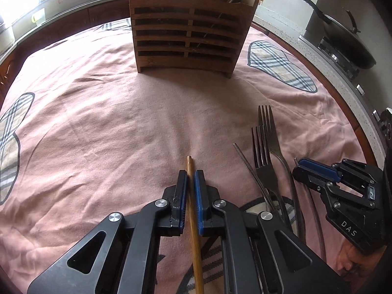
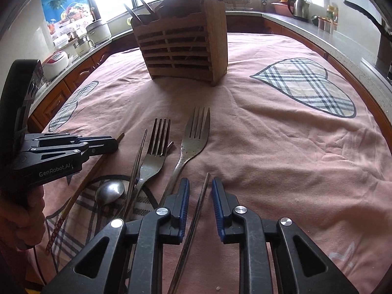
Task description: Organize utensils
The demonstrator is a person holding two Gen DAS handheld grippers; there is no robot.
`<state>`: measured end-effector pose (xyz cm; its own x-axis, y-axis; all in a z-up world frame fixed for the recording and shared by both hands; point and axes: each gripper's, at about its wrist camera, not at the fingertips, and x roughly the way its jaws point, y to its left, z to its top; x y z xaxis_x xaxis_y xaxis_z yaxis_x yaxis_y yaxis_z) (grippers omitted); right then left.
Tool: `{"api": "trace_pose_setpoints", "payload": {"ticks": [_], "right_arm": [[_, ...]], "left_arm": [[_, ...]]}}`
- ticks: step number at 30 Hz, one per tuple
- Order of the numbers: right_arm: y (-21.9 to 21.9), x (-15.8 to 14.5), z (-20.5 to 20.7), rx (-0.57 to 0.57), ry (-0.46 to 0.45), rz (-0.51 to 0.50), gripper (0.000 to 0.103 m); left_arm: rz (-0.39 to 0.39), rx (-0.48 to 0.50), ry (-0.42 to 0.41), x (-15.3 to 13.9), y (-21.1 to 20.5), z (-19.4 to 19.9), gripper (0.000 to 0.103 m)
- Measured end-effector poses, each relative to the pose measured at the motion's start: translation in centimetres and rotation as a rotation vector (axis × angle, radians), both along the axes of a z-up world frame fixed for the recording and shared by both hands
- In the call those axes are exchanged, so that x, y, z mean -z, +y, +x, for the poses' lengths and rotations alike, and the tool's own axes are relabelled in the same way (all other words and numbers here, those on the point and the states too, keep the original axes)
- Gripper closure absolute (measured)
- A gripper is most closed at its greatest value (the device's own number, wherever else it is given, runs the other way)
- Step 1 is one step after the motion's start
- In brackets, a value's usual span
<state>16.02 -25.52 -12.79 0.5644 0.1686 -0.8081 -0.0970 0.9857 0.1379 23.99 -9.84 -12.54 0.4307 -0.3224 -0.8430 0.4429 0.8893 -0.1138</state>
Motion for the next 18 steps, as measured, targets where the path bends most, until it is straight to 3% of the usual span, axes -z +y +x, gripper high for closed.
{"api": "trace_pose_setpoints", "payload": {"ticks": [1, 5, 11, 18], "right_arm": [[0.0, 0.0, 0.1, 0.000, 0.000, -0.001, 0.096], [-0.1, -0.3, 0.0, -0.002, 0.004, 0.040, 0.098], [-0.4, -2.5, -0.9, -0.007, -0.038, 0.109, 0.098], [-0.7, -7.7, -2.2, -0.016, -0.158, 0.152, 0.099]], "left_arm": [[0.010, 0.005, -0.004, 0.0, -0.2, 0.0, 0.097], [0.022, 0.012, -0.011, -0.2, -0.2, -0.4, 0.098], [-0.088, -0.018, -0.023, -2.0, 2.3, -2.4, 0.098], [-0.217, -0.056, -0.106, -6.9, 5.6, -5.4, 0.098]]}}
